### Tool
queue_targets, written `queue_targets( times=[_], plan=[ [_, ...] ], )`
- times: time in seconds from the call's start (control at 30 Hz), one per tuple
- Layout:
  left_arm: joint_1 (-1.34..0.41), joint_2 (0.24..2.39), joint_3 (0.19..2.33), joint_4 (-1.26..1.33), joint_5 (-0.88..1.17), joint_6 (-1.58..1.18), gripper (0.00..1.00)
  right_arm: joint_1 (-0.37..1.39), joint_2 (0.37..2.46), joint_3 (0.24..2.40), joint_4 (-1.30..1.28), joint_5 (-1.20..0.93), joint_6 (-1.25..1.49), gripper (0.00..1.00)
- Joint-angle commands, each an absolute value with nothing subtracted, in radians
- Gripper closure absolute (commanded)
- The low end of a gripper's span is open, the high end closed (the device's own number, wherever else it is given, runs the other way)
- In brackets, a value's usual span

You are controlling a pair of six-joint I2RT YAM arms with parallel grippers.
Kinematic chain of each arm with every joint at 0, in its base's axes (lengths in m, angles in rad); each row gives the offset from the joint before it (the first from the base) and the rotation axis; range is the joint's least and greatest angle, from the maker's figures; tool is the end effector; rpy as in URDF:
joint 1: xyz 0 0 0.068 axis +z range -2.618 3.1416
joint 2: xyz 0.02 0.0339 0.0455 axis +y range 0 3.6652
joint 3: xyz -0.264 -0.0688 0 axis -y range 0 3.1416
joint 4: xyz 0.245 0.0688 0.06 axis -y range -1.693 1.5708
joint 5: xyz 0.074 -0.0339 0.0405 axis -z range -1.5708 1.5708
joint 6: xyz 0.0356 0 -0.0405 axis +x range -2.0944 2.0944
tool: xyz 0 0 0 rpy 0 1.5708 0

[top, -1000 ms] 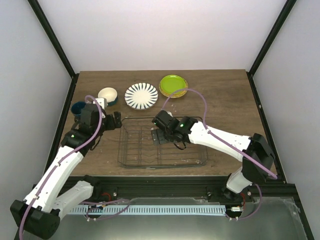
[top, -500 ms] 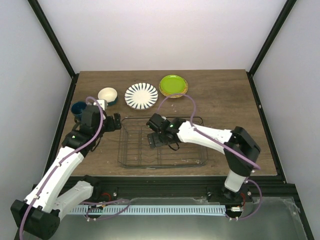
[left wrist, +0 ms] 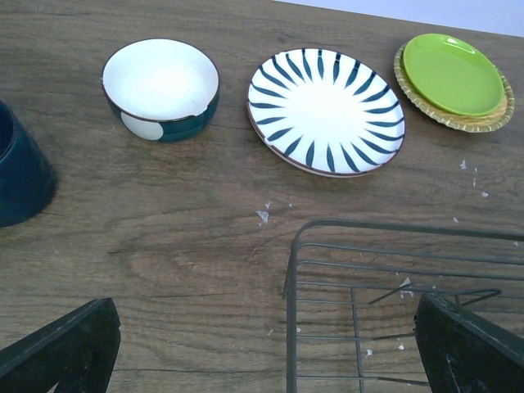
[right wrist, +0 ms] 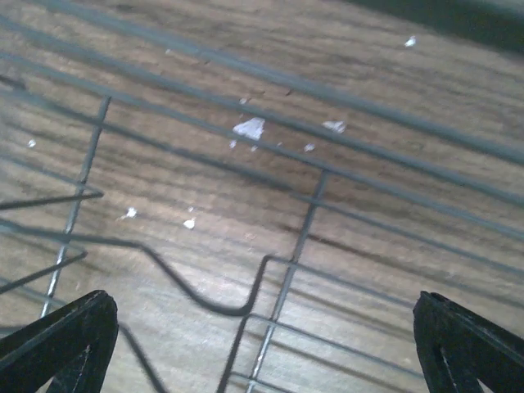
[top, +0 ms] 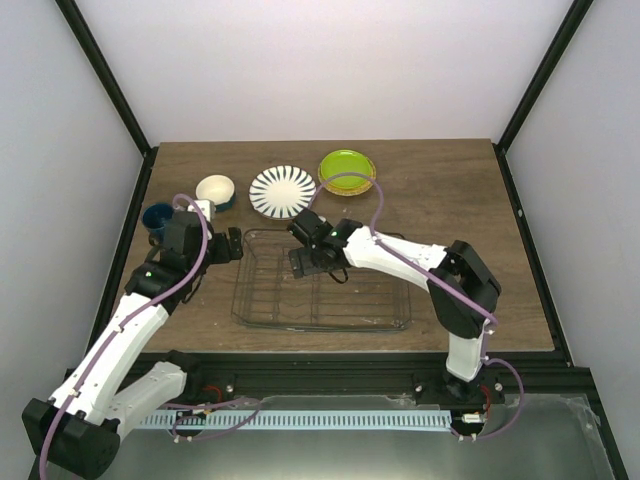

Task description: Load the mixed dishes into the dish rack

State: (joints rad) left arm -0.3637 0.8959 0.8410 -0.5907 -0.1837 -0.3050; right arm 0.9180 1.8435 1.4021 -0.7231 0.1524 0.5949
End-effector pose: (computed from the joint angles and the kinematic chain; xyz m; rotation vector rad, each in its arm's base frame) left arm 0.1799 -0.0615 0.3005 -0.0366 2.2086 -0.1691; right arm 0.2360 0.2997 0.2170 -0.3973 2.7050 0.2347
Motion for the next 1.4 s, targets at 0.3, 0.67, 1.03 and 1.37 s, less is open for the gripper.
queue_targets(
  times=[0.3,0.67,1.03,1.37],
  plan=[
    [-0.365,0.906,0.832,-0.573,-0.198,-0.292,0.00,0.786,1.823,1.386,-0.667,0.198,0.513,0.00],
    [-0.365,0.928,0.845,-0.573,-0.199,-0.292,0.00,0.757,1.899,1.489,-0.643,0.195,0.429,0.00],
    [-0.365,0.946,0.852,-0.573,-0.203,-0.296,0.00,0.714,1.917,1.522,-0.562,0.126,0.213,0.00],
    [-0.365,0.963,0.857,-0.570,-0.204,-0.296,0.00,0.686,1.954,1.563,-0.533,0.073,0.068,0.00]
  ],
)
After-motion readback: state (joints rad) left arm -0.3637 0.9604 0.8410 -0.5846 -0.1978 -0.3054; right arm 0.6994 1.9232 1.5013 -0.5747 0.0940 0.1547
